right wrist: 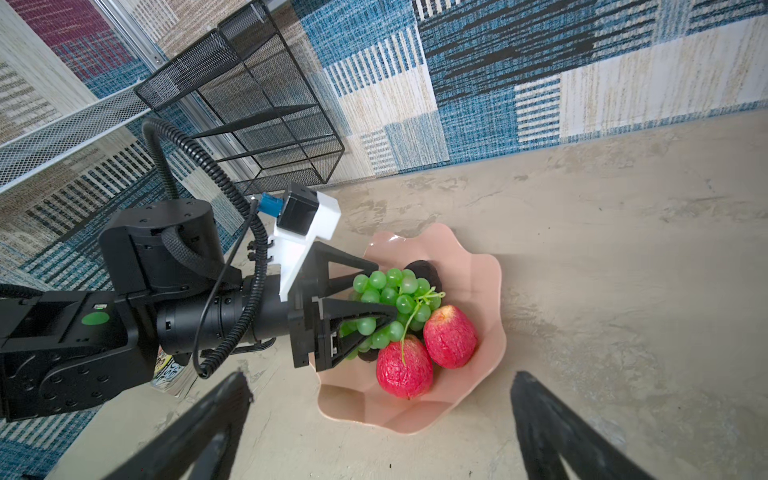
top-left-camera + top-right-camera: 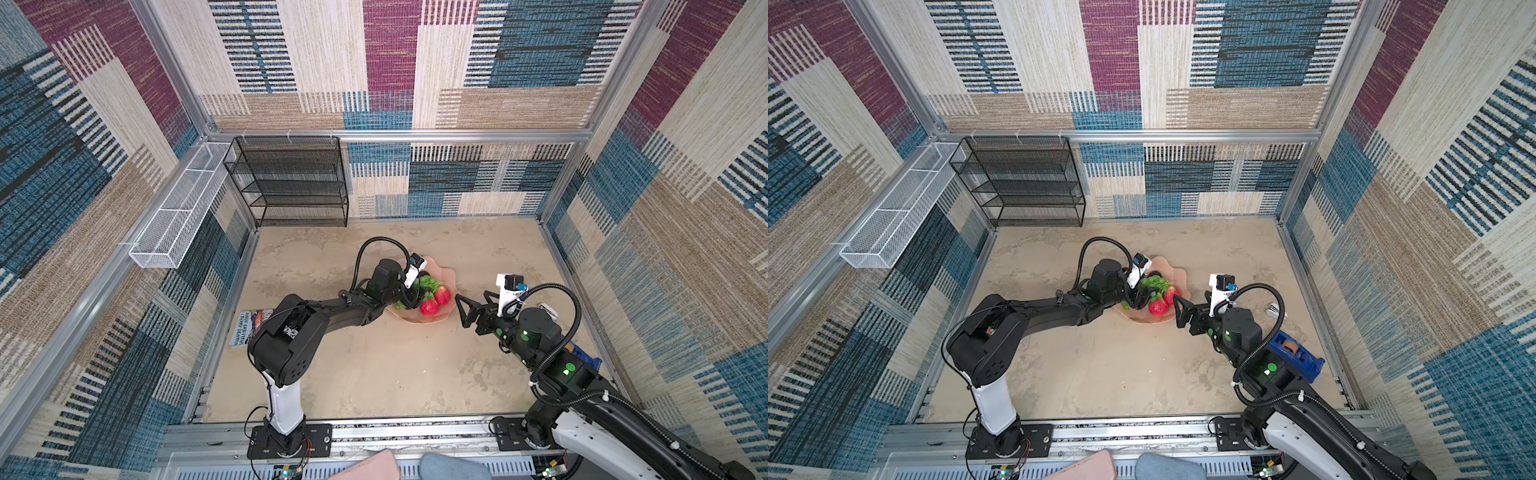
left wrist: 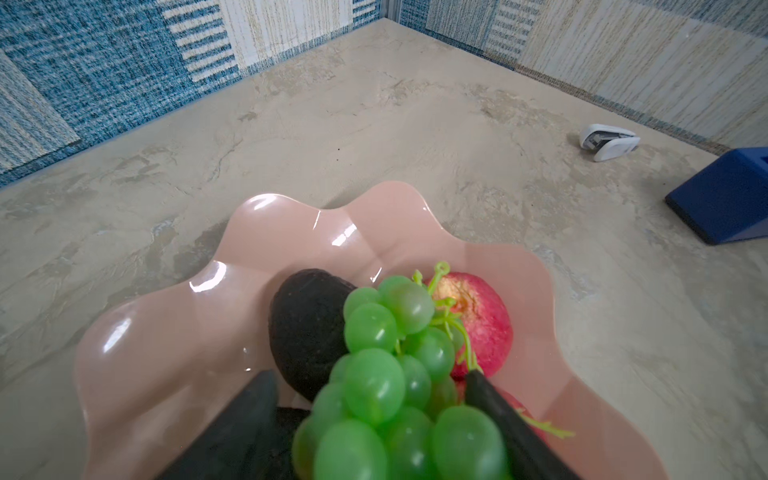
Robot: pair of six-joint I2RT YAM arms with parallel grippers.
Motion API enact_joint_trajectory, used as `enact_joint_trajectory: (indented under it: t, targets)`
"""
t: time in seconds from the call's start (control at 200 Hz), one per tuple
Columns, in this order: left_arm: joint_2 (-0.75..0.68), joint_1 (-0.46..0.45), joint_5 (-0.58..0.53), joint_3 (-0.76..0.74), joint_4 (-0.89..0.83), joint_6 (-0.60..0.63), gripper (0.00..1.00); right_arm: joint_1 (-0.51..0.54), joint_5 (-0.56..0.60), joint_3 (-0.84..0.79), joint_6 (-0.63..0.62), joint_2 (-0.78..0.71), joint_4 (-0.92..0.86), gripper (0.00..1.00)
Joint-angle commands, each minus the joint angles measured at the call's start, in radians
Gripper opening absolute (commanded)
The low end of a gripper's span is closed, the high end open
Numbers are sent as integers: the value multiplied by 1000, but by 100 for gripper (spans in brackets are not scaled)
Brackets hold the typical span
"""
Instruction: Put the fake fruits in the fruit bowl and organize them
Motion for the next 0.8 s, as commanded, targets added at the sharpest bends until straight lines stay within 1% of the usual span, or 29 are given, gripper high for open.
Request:
enact_joint_trajectory:
  t: [0.0,0.255,0.406,0.516,0.581,0.696,0.781,0.796]
  targets:
    - [2,4,72,9,20,-40,99,-1,11,11,-9,1,7,100]
    - [-12,23,118,-18,57,-76,99,-4,8,11,-11,7,12,100]
    - [9,44,185,-43,144,-127,99,-6,2,9,-9,13,14,100]
    - [-14,53,195,-67,207,-160,99,-7,-1,12,-9,10,7,100]
    - [-50,54,175,-79,232,-156,99,-8,-9,12,-12,7,12,100]
    - [-158,54,112,-104,230,-127,99,-16,-22,14,-30,24,27,100]
    - [-261,57,23,-124,209,-89,99,-41,-56,12,-49,55,57,100]
    - [-282,59,4,-129,174,-83,99,-49,-65,12,-54,62,64,99]
